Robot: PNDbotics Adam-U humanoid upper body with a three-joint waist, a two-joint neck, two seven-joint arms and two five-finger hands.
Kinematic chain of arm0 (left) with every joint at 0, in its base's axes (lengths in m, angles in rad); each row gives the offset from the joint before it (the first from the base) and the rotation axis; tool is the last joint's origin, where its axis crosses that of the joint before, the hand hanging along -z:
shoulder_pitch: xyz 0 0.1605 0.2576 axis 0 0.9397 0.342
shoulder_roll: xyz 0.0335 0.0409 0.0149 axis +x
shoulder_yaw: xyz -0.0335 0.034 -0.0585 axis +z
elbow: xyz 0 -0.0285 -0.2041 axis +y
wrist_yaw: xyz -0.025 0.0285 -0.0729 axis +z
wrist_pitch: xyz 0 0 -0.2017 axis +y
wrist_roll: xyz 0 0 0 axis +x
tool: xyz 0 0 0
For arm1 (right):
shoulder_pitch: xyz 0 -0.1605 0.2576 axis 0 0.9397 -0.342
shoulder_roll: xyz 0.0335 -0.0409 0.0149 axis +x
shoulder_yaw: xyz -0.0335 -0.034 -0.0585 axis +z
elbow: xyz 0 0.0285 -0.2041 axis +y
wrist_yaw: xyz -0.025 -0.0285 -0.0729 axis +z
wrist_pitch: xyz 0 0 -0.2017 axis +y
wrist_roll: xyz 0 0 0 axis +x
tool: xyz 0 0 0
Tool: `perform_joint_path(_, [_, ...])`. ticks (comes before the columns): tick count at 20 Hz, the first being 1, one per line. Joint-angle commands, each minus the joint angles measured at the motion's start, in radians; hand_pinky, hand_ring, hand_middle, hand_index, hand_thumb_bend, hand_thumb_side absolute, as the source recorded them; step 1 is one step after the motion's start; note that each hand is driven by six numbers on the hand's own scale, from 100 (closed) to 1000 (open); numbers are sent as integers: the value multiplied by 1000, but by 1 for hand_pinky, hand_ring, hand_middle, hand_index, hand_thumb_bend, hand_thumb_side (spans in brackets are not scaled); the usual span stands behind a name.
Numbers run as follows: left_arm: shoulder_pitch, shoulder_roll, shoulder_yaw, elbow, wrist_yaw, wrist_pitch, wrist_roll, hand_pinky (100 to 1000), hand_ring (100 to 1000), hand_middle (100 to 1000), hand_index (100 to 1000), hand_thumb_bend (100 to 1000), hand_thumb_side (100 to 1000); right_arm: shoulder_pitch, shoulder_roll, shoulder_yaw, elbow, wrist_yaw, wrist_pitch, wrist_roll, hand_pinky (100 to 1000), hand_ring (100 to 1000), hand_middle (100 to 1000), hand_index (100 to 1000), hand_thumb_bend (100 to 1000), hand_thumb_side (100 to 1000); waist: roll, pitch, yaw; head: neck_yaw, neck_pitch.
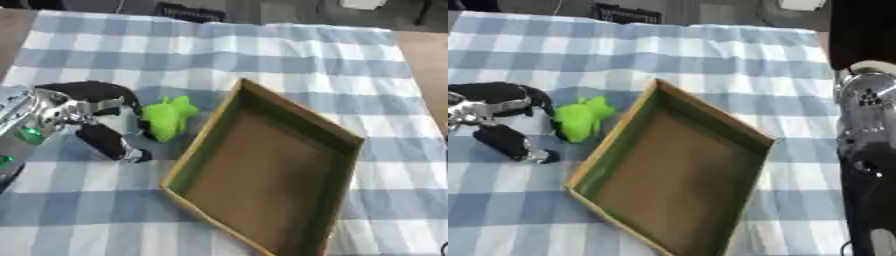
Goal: Pick up objects on the table and place them in the box.
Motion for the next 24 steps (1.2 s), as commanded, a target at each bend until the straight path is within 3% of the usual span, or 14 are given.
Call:
perform_joint_path(1, [-13, 8, -5, 3, -13, 24, -46, 783, 815, 940, 885, 507, 567, -17, -5, -4, -13, -3, 1, 0, 470, 432, 407, 615, 100, 750, 4, -12, -2, 3, -1])
perform_joint_path(12, [-120, 40, 112, -175, -187, -34, -46, 803, 796, 926, 827, 472, 598, -11, -9, -4, -13, -1, 3, -1, 470, 433, 407, 616, 100, 749, 6, -17, 5, 2, -1])
perform_joint_path(13, [-122, 39, 110, -176, -195, -40, -46, 805, 797, 926, 828, 472, 598, -10, -11, -3, -13, -1, 3, 0, 470, 433, 407, 616, 100, 749, 7, -18, 6, 3, -1])
perform_joint_path(14, [-117, 36, 103, -177, -196, -44, -46, 808, 802, 927, 835, 541, 553, -10, -11, -2, -13, -1, 3, 1, 470, 432, 407, 615, 100, 750, 7, -18, 6, 4, -1])
perform_joint_path(15, [-106, 32, 91, -174, -192, -45, -46, 807, 801, 926, 835, 476, 588, -11, -10, -2, -13, -1, 3, 1, 470, 433, 407, 615, 100, 749, 6, -18, 4, 5, -1])
perform_joint_path(17, [-87, 19, 69, -156, -183, -51, -46, 814, 807, 930, 843, 480, 580, -13, -8, -3, -13, -2, 2, 1, 470, 432, 407, 615, 100, 749, 5, -16, 2, 5, -1])
perform_joint_path(20, [-65, -11, 42, -123, -163, -88, -45, 801, 825, 924, 866, 567, 547, -14, -5, -3, -13, -3, 3, 2, 470, 433, 408, 616, 100, 748, 2, -13, -1, 4, -1])
perform_joint_path(24, [-66, -44, 23, -56, -112, -132, 2, 784, 814, 915, 875, 592, 568, -17, 0, -3, -13, -3, 5, 2, 470, 433, 408, 616, 100, 749, -2, -9, -5, 5, -1])
